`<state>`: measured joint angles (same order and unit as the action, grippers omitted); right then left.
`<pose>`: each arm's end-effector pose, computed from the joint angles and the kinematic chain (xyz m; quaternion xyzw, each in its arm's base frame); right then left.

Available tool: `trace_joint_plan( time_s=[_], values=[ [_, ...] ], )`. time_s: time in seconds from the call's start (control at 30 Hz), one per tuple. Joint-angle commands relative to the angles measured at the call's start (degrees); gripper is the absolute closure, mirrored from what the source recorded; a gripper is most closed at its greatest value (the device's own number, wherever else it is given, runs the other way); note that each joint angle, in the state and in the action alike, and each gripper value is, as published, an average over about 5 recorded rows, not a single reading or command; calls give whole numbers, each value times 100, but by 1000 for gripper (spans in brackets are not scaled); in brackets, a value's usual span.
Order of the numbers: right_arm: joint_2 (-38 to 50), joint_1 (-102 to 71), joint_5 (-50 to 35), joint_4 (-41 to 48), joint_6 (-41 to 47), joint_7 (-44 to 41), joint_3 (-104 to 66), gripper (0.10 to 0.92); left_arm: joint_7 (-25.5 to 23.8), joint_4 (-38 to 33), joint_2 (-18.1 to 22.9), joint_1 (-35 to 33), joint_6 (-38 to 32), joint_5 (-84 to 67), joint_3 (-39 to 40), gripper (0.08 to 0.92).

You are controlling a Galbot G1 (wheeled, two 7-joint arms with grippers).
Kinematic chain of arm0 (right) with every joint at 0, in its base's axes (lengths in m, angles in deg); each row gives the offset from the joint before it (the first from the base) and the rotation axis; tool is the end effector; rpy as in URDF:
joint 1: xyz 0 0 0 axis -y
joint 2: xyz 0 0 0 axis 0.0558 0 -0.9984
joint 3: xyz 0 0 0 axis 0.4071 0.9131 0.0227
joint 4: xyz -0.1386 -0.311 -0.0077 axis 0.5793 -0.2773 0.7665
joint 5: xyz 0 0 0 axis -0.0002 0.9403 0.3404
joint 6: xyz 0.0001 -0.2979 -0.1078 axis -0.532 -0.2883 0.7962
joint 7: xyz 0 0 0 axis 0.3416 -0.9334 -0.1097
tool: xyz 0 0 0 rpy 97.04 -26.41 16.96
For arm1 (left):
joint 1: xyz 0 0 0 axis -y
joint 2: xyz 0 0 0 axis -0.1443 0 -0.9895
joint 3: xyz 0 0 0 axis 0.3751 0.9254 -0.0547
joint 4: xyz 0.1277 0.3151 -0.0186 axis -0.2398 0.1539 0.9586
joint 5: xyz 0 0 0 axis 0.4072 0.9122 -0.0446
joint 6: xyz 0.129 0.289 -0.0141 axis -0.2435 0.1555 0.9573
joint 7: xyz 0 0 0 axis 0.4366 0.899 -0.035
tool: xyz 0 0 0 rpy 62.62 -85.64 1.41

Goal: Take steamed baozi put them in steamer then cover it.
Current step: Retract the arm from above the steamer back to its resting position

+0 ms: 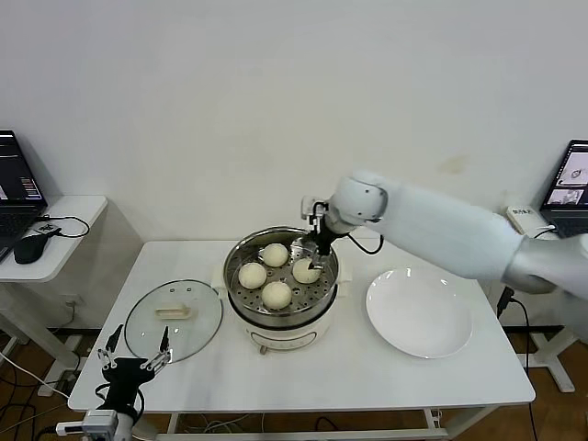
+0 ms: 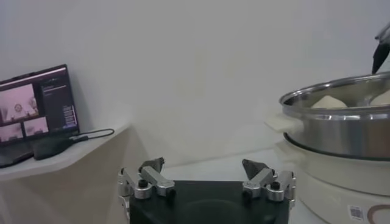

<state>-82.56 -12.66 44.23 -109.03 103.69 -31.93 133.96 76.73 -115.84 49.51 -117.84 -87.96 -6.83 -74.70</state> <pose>0.4999 0.0553 -0.0659 0.4721 -0.6805 0.4853 0.2802 0.1236 0.1001 -0.3000 0.0462 -0.9907 -0.1160 0.0536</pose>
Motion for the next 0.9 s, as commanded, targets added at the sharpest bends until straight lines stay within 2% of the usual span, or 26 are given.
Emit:
trace_joint_plan(
  time_s=[0.03, 0.2, 0.33, 0.47, 0.67, 0.9],
  values=[
    [1696, -1931, -1701, -1909, -693, 3149, -1913, 203, 0, 21, 2, 17, -9, -2, 25, 177],
    [2199, -4174, -1312, -2508, -1723, 3728, -3784, 203, 10, 57, 9, 22, -22, -1, 37, 177],
    [2127, -6102, -654, -2693, -2626, 3867, -5447, 202, 88, 141, 22, 40, -38, 37, 75, 177],
    [1379, -7794, 209, -2666, -3574, 3768, -7141, 203, 207, 260, 15, 81, -66, 210, 128, 177],
    [-144, -9298, 1305, -2497, -4638, 3330, -8805, 203, 393, 412, 42, 189, -103, 730, 207, 177],
    [-1617, -10275, 1746, -2733, -5118, 3201, -10157, 202, 741, 987, -70, 521, -709, 2858, 71, 177]
  ],
)
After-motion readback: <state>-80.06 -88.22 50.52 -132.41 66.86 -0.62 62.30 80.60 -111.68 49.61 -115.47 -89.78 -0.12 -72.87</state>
